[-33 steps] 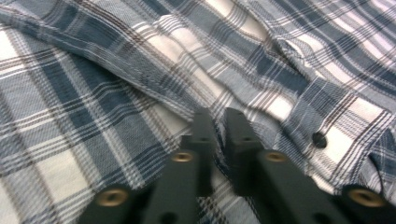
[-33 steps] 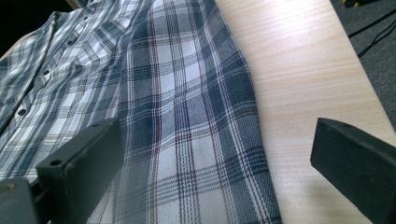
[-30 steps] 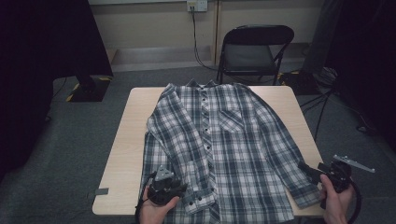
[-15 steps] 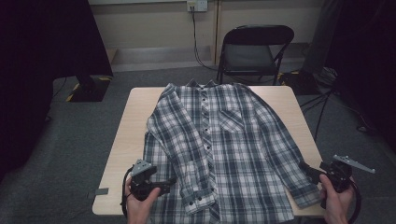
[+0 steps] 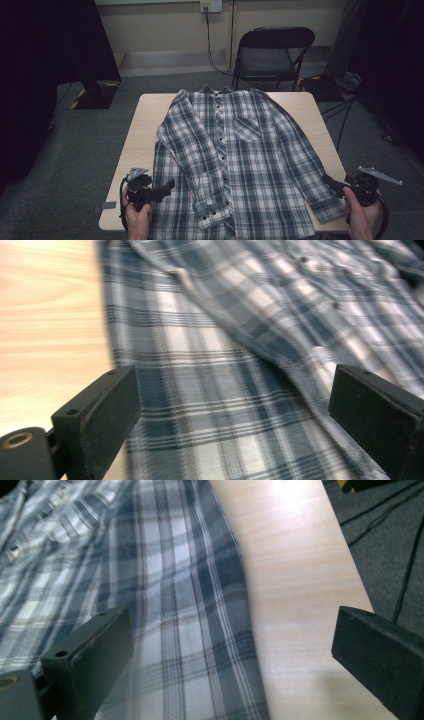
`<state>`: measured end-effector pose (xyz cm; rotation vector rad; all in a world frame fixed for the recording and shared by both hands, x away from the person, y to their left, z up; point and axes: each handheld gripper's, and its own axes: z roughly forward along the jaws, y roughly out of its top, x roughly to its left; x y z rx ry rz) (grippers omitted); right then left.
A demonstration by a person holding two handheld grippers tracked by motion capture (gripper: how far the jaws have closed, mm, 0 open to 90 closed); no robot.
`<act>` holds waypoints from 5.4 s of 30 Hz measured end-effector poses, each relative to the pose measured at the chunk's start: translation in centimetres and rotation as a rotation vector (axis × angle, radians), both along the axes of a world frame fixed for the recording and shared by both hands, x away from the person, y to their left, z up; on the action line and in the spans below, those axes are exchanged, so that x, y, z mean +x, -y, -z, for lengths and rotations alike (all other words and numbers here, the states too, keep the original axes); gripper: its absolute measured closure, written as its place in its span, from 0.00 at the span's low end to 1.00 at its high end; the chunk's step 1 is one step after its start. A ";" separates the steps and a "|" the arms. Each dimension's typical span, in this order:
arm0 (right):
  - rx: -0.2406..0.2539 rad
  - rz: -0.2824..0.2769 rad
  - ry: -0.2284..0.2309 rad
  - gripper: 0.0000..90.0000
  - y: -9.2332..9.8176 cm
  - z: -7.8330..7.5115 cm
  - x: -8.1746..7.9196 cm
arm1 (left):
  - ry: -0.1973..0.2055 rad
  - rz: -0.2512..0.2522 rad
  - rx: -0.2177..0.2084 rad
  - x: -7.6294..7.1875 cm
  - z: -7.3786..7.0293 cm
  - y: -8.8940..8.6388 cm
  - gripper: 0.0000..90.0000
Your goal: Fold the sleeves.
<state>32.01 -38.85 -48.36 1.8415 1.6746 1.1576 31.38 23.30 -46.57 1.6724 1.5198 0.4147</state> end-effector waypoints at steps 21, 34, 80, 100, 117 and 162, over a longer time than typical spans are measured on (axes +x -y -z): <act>-0.155 -0.070 -0.138 0.56 -0.4 1.0 0.5 | 0.046 -0.111 0.020 -0.2 -0.2 -3.1 0.06; -0.230 -0.123 -0.181 0.95 -1.7 0.6 1.1 | 0.021 -0.144 0.024 0.0 0.2 -3.3 0.06; 0.050 -0.256 0.079 0.98 -4.1 -3.5 -0.8 | 0.012 -0.163 0.024 0.1 0.4 -3.5 0.06; 0.033 -0.427 0.090 0.98 -10.0 -4.4 -0.5 | 0.008 -0.155 0.027 0.1 0.5 -3.3 0.06; 0.017 -0.596 0.052 0.98 -16.4 -4.1 0.8 | 0.000 -0.147 0.024 0.1 0.6 -3.0 0.06; 0.031 -0.646 -0.058 0.47 -16.3 -1.2 -1.7 | -0.003 -0.126 0.019 -0.1 0.6 -2.5 0.06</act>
